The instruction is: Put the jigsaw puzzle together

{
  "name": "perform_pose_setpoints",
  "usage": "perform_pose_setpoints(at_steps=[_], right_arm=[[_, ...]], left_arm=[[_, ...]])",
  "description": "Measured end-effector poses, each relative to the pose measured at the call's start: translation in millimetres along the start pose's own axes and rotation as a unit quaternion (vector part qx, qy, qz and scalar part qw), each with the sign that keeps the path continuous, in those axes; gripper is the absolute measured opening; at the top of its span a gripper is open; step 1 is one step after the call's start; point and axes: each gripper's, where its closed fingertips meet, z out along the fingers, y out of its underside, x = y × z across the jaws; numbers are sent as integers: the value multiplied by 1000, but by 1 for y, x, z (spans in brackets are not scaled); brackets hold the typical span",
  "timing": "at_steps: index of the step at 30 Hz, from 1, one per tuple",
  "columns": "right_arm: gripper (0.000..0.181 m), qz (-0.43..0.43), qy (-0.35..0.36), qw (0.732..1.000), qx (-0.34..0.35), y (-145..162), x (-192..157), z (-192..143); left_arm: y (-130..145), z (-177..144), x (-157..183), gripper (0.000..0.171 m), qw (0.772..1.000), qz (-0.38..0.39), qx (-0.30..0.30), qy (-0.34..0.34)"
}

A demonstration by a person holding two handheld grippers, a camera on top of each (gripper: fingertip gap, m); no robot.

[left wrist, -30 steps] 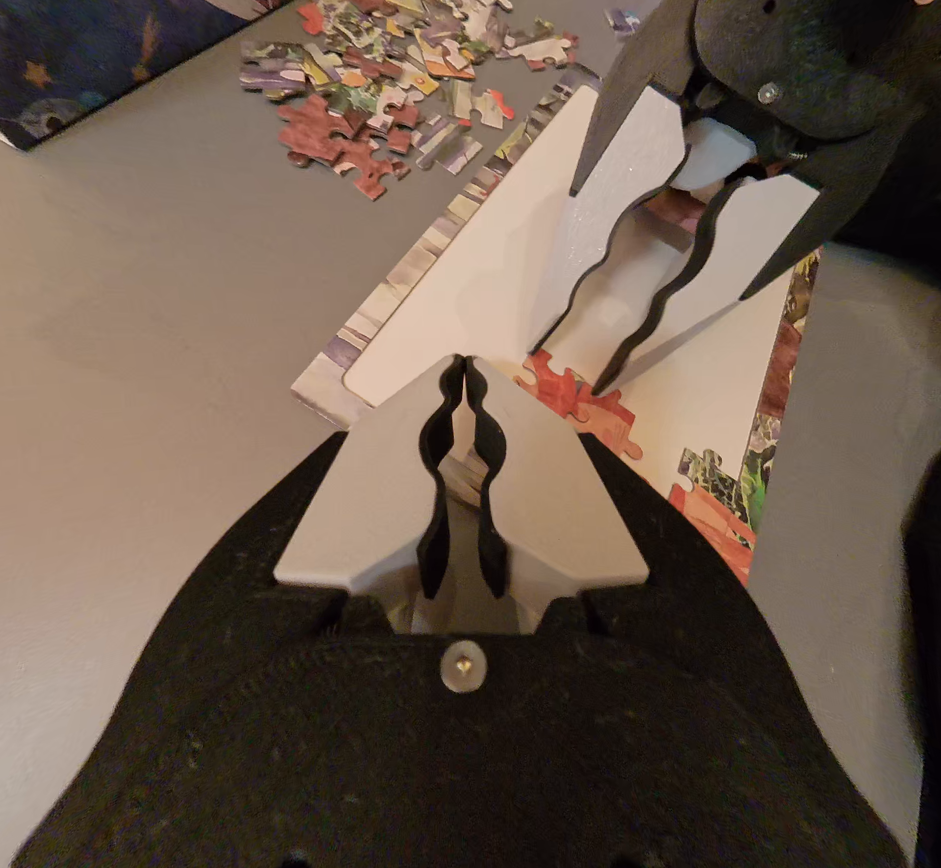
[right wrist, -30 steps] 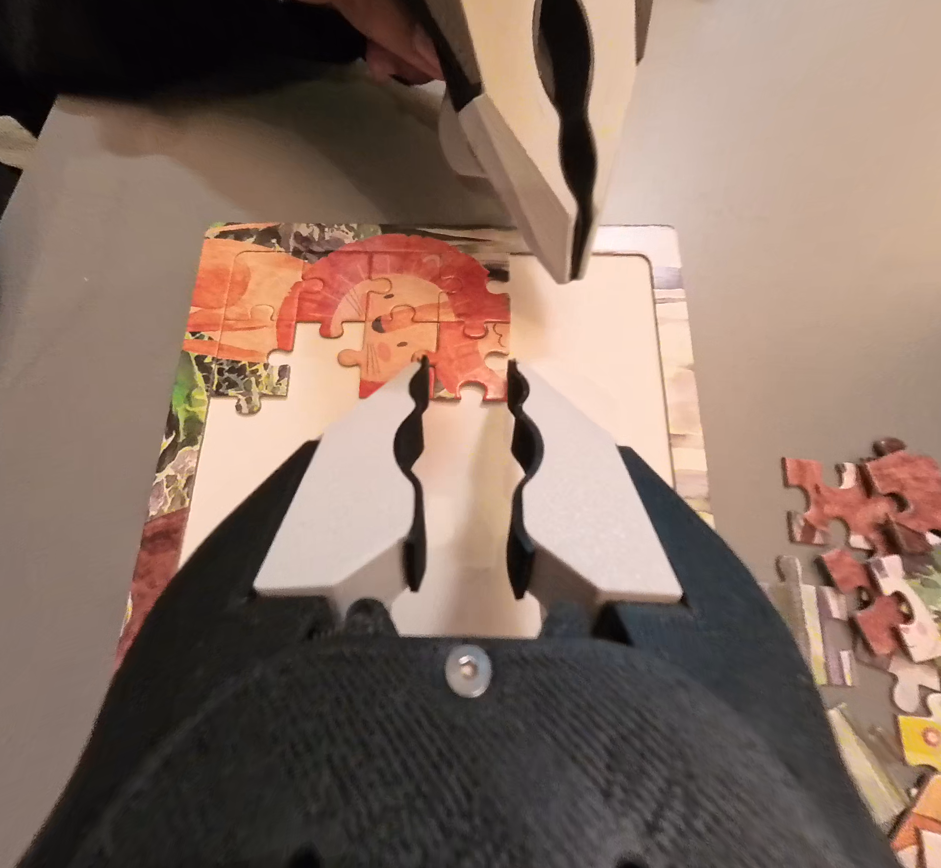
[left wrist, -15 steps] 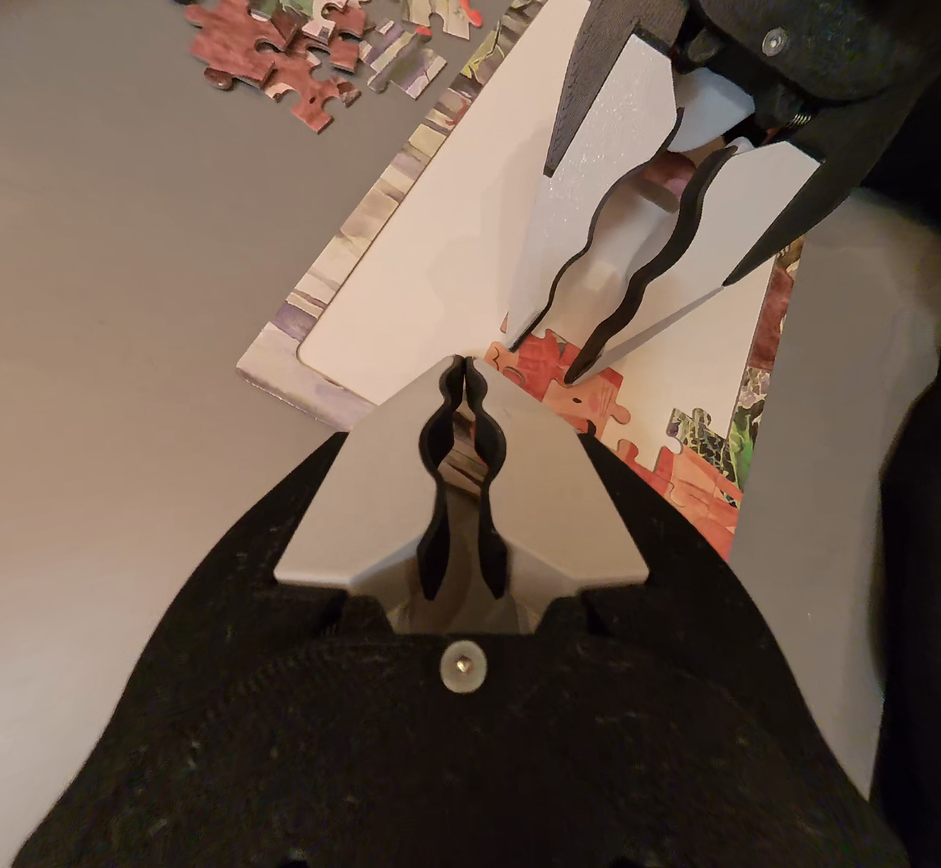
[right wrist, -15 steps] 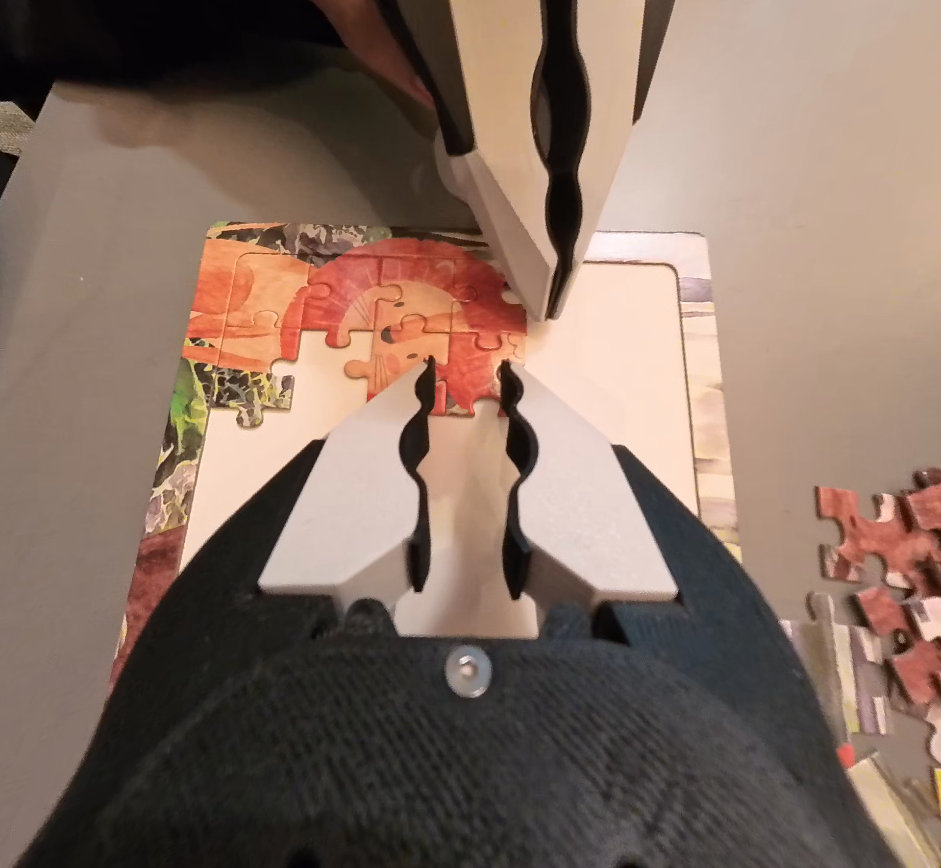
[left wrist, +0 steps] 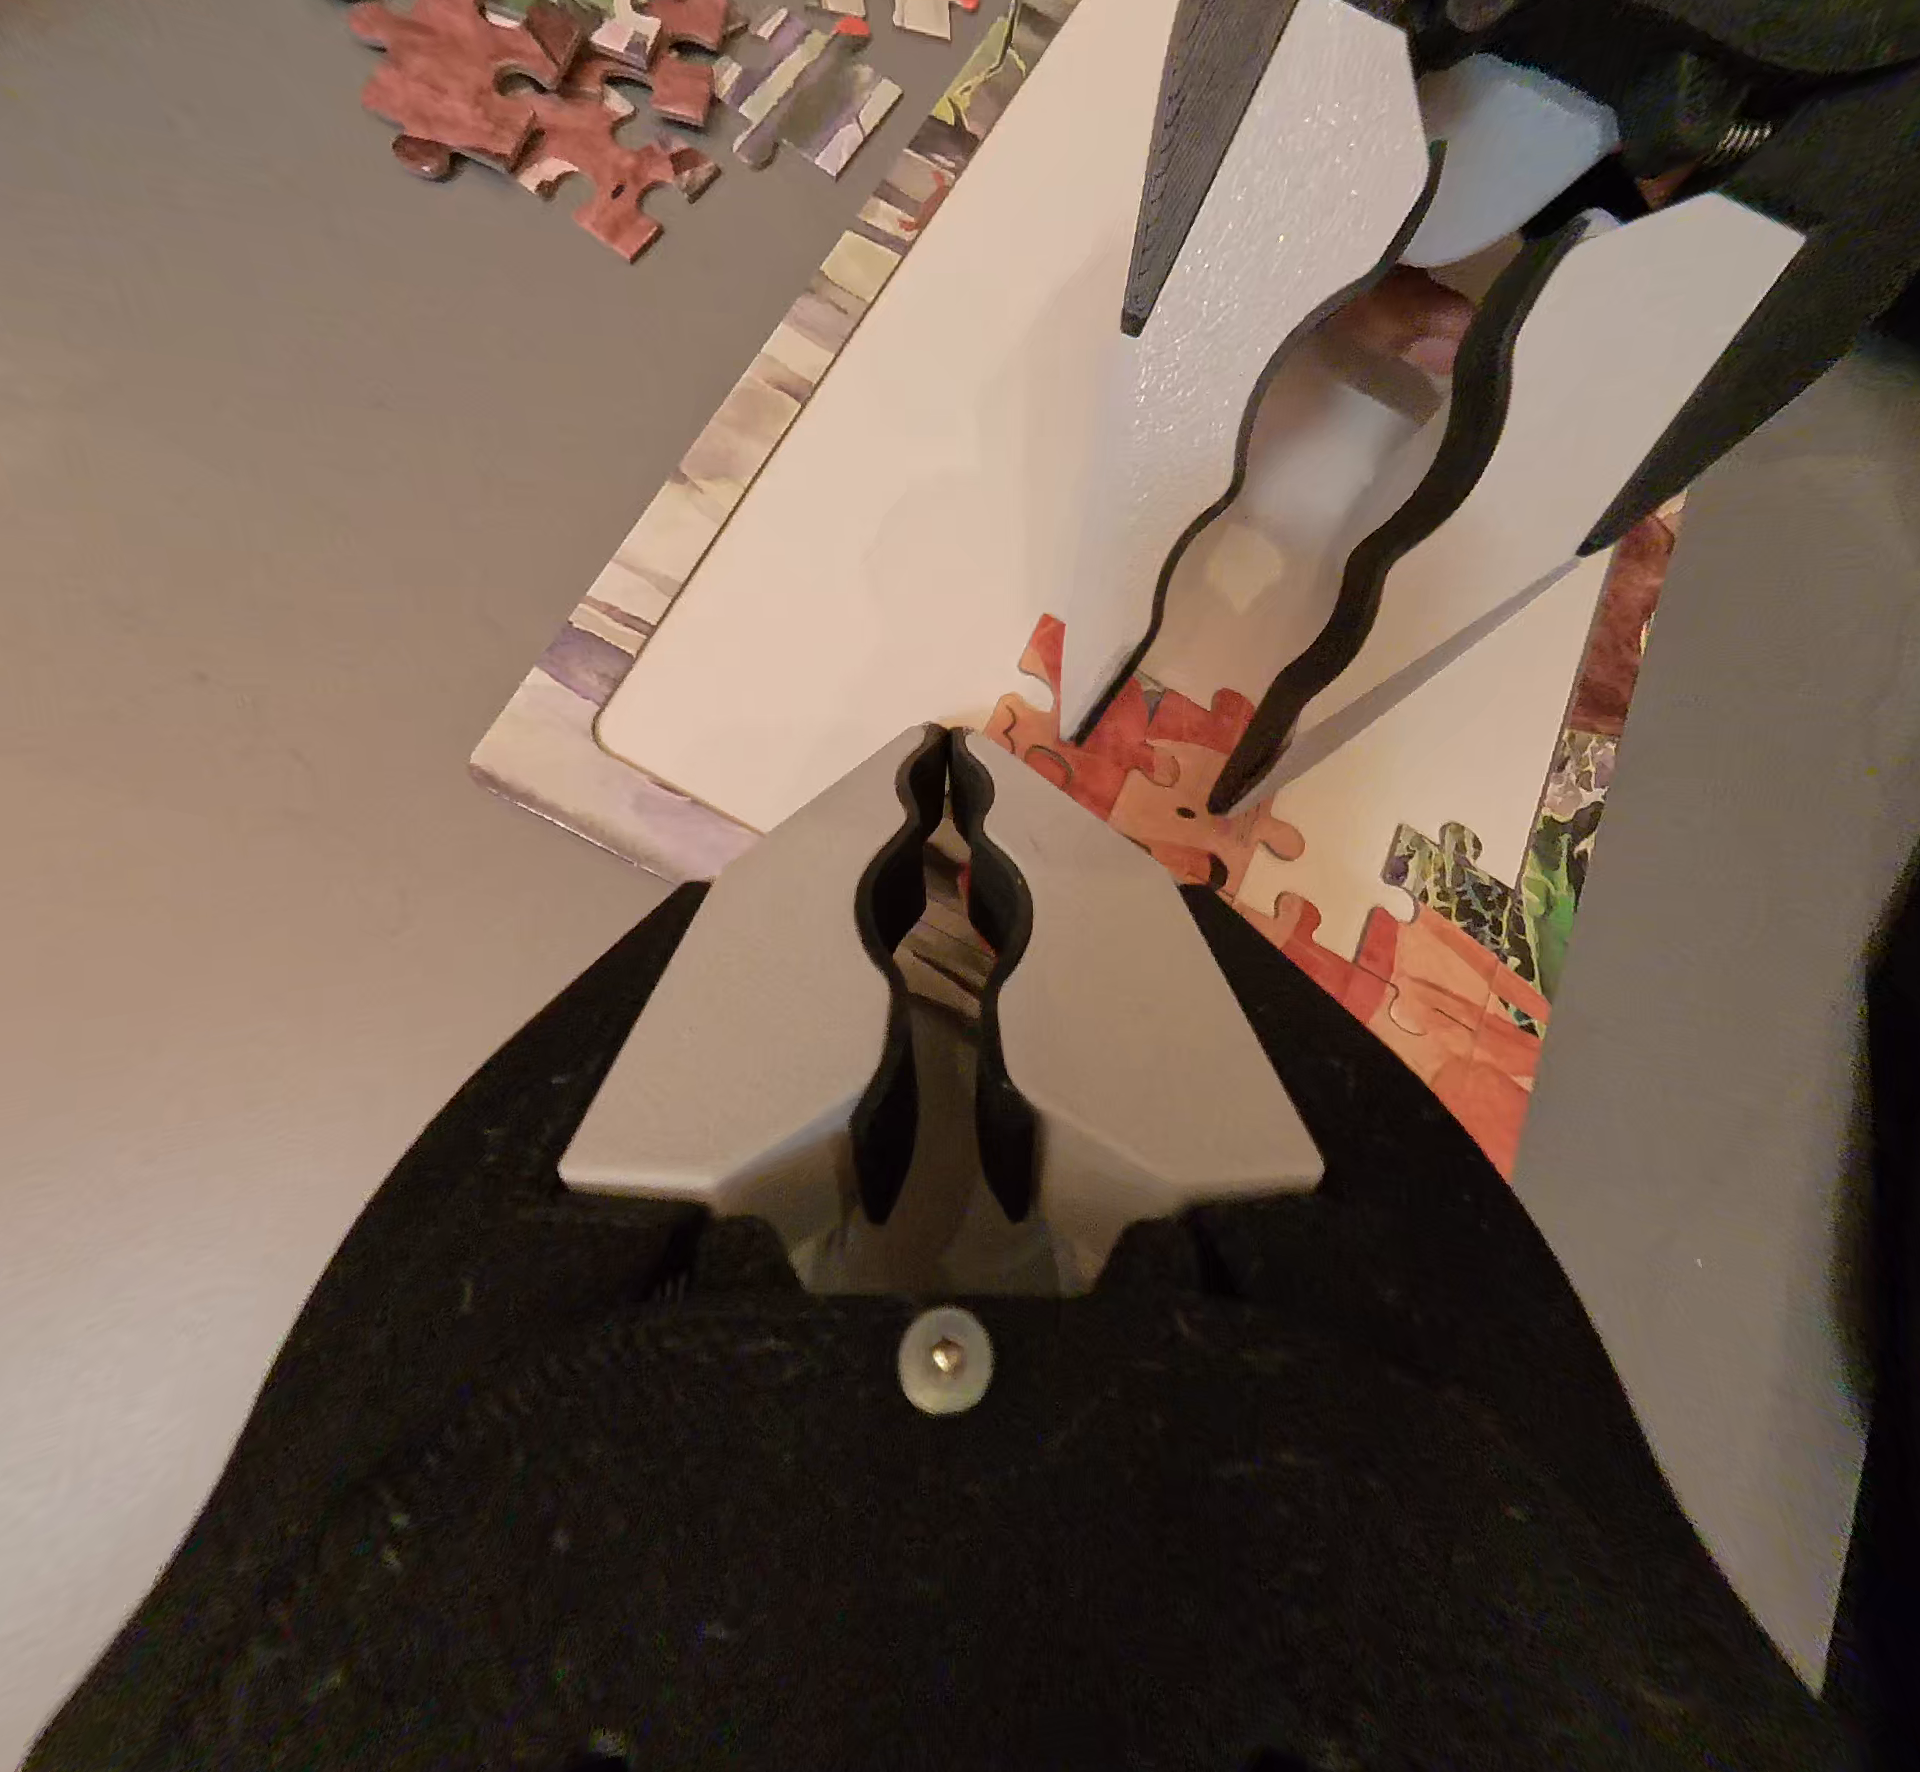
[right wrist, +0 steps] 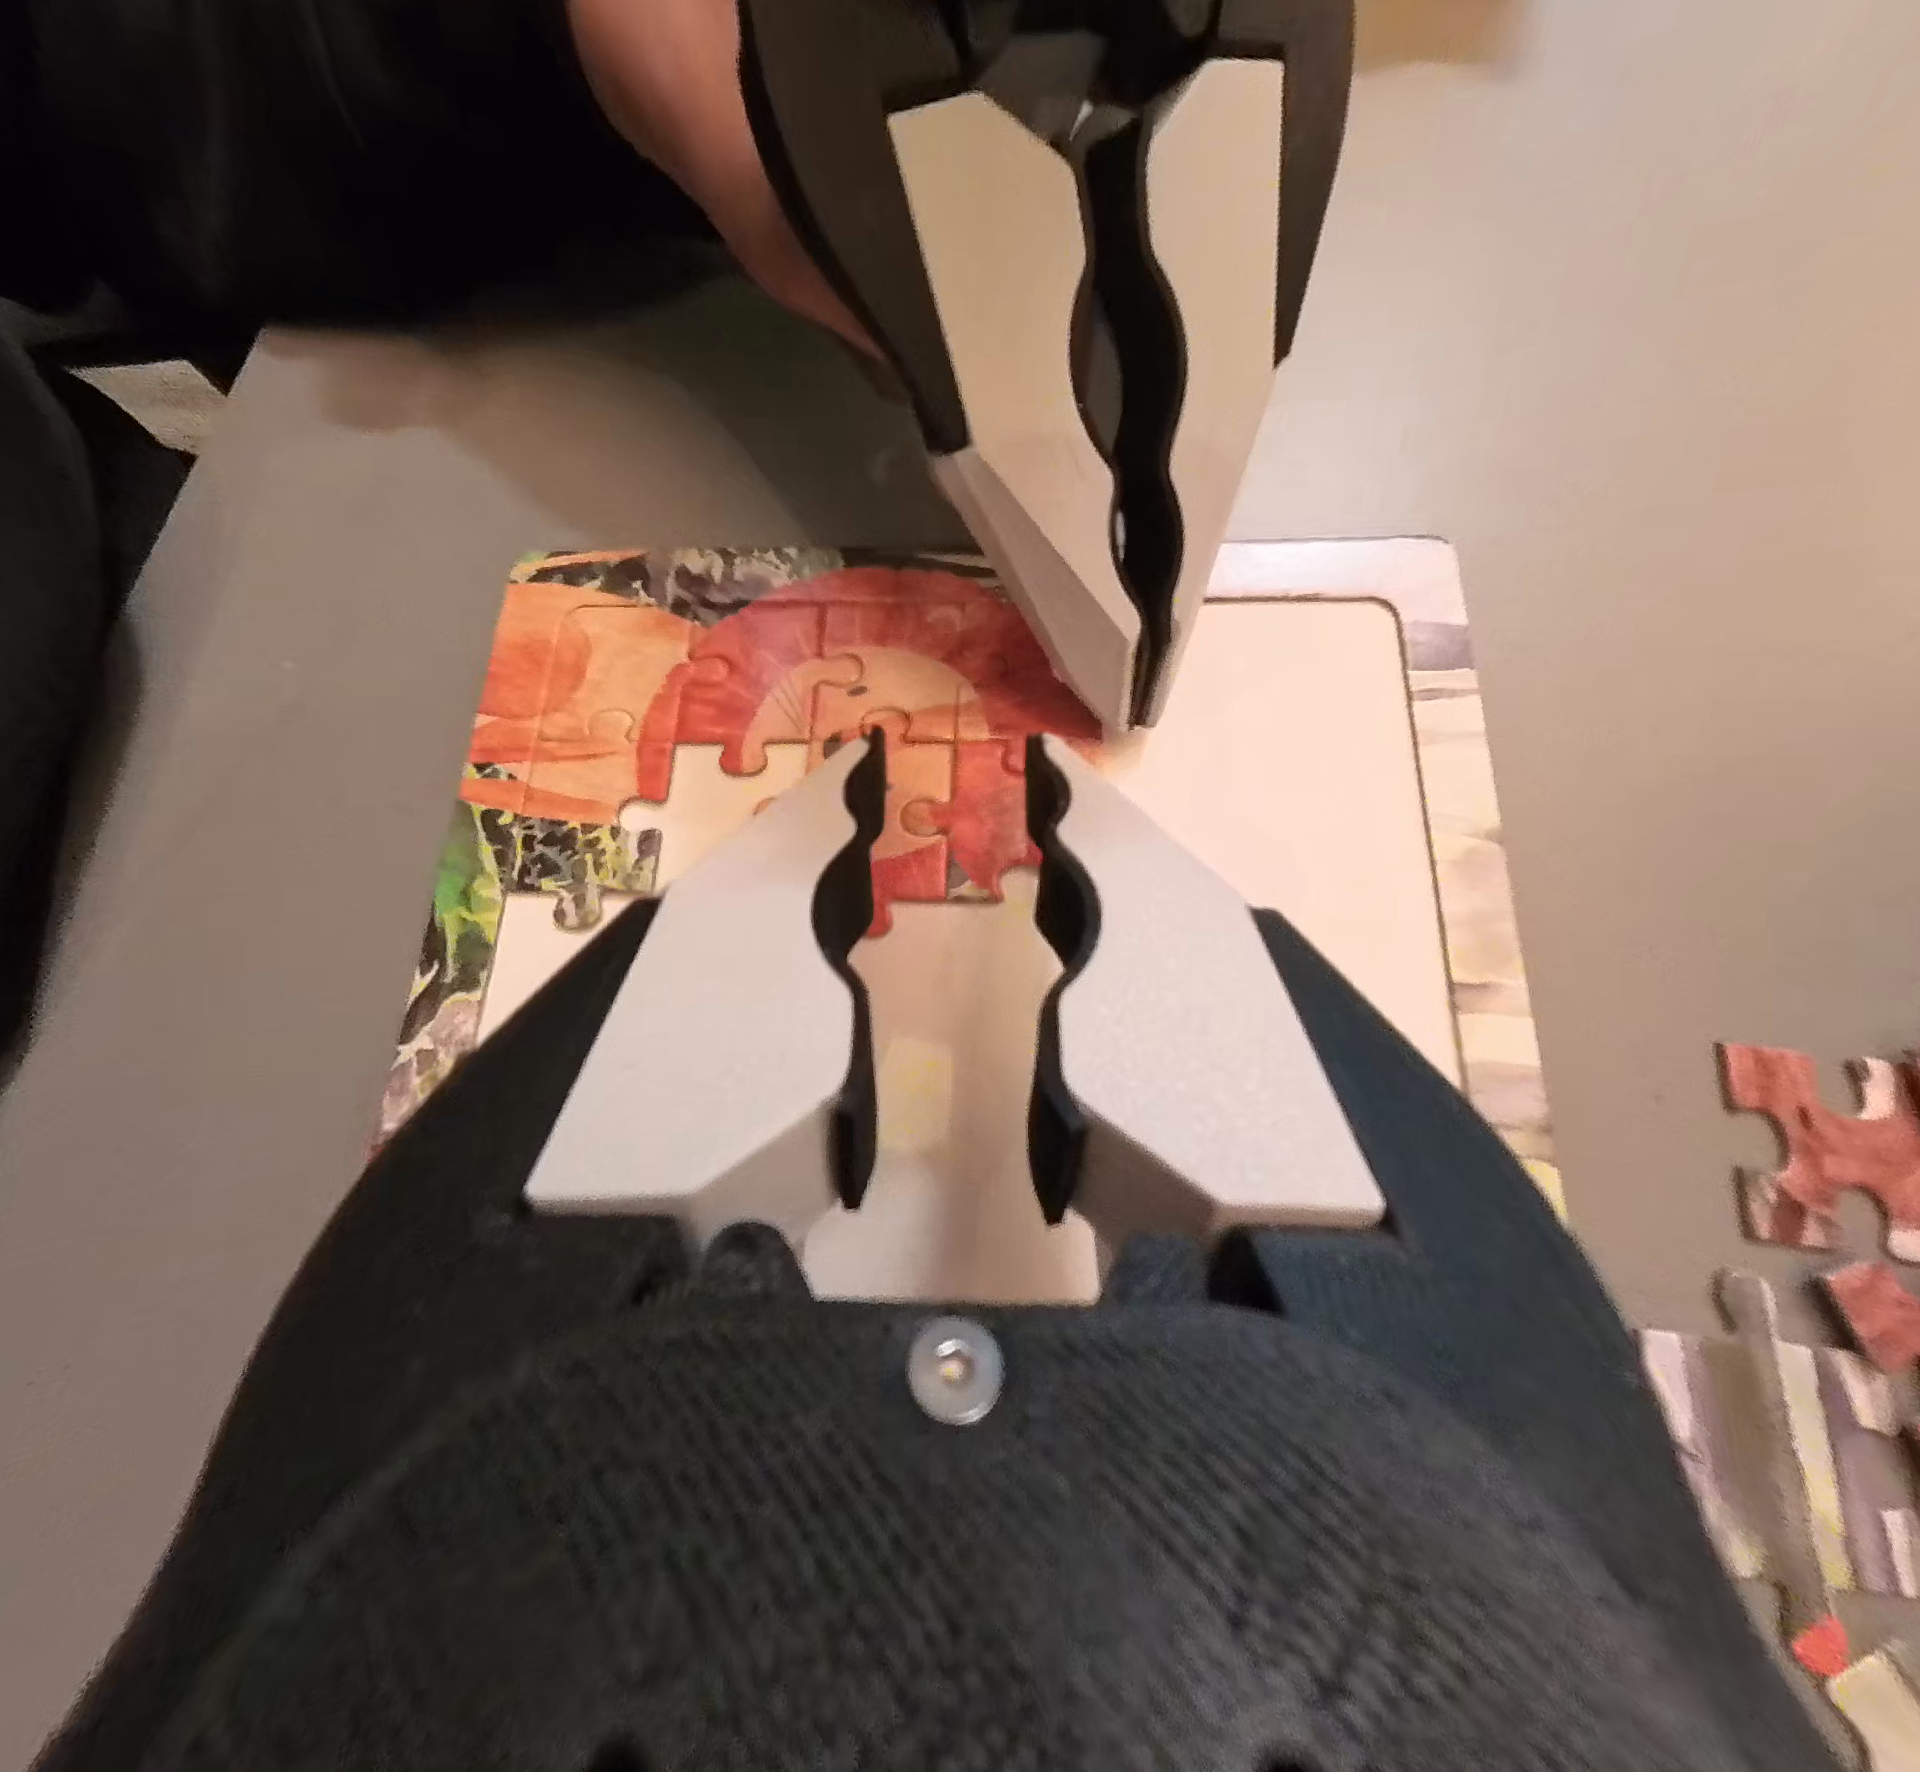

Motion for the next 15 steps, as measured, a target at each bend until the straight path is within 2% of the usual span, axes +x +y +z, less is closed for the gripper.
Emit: perform_pose_setpoints(at_steps=[4, 10, 15], right_arm=[[23, 3, 16, 1000, -22, 9, 6, 4], [16, 0, 34, 999, -20, 9, 9, 6], [19, -21, 43, 998, -29, 10, 9, 3]], left_arm=[[-2, -2, 0, 0, 1000, 0, 7, 1], [0, 0, 0, 0, 1000, -1, -1, -1], [-1, -1, 1, 0, 1000, 3, 3, 1]])
